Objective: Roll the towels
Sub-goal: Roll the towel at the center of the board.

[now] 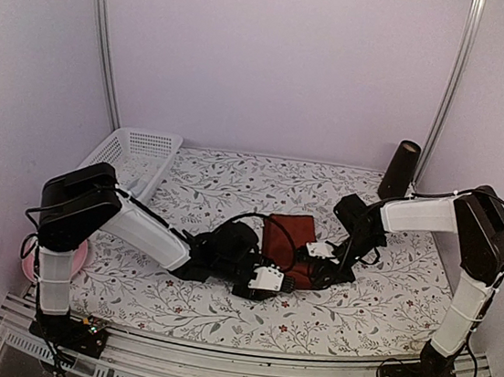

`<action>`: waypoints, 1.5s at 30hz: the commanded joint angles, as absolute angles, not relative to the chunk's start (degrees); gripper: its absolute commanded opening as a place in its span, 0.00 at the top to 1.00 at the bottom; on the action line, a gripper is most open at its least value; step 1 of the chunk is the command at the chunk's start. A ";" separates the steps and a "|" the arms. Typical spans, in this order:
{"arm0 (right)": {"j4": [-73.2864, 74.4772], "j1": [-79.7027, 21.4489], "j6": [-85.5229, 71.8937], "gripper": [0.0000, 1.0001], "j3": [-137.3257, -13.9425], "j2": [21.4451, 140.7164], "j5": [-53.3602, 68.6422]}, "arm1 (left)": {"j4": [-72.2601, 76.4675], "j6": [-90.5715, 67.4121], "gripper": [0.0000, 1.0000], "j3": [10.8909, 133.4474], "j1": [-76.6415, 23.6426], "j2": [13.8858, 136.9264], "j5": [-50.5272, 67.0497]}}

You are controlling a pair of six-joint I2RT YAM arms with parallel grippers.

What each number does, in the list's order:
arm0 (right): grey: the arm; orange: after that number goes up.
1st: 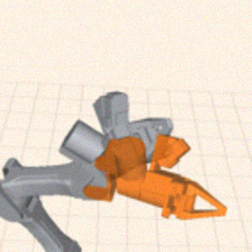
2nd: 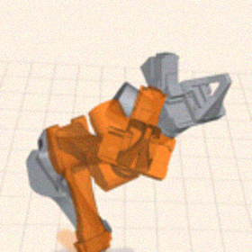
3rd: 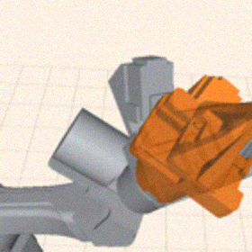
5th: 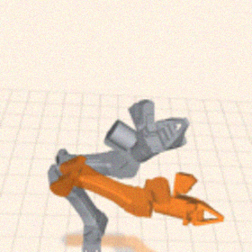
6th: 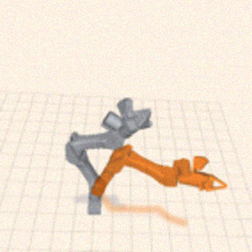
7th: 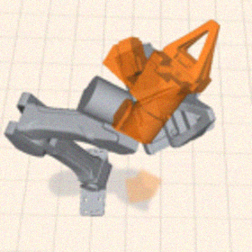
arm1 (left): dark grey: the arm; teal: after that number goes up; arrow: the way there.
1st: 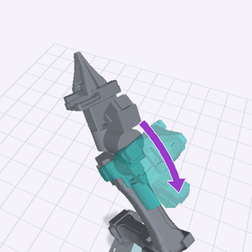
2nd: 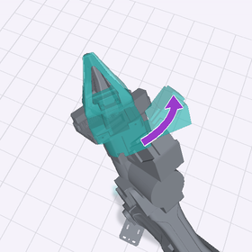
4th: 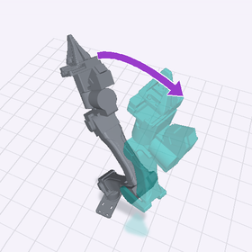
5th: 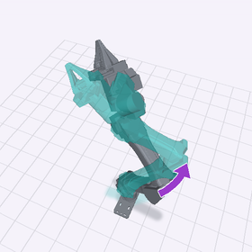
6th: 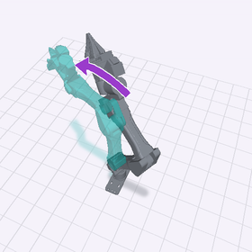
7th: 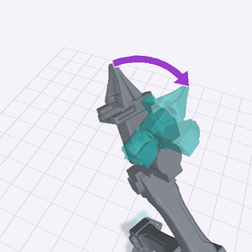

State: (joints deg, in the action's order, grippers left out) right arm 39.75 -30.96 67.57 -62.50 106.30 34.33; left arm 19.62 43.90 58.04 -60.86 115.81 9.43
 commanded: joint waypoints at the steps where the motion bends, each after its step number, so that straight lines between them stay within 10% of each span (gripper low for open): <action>1: 42.10 -30.52 68.04 0.84 -63.76 107.45 35.24 | 16.05 44.09 0.56 58.70 -61.79 118.19 8.77; 17: 38.48 -29.18 67.68 0.71 -61.86 106.35 32.72 | 14.67 38.63 1.00 60.02 -61.66 119.50 4.74; 35: 16.90 -28.39 69.16 0.32 -45.61 85.73 27.78 | 6.24 21.90 1.00 65.87 -55.43 118.05 24.93; 45: 15.03 -30.74 74.28 0.28 -40.31 80.81 31.87 | 1.67 12.48 1.00 71.98 -49.81 121.99 39.43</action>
State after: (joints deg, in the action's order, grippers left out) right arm 17.28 -29.19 72.42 -41.43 81.71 29.80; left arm 4.95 17.43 69.36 -52.12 119.52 31.62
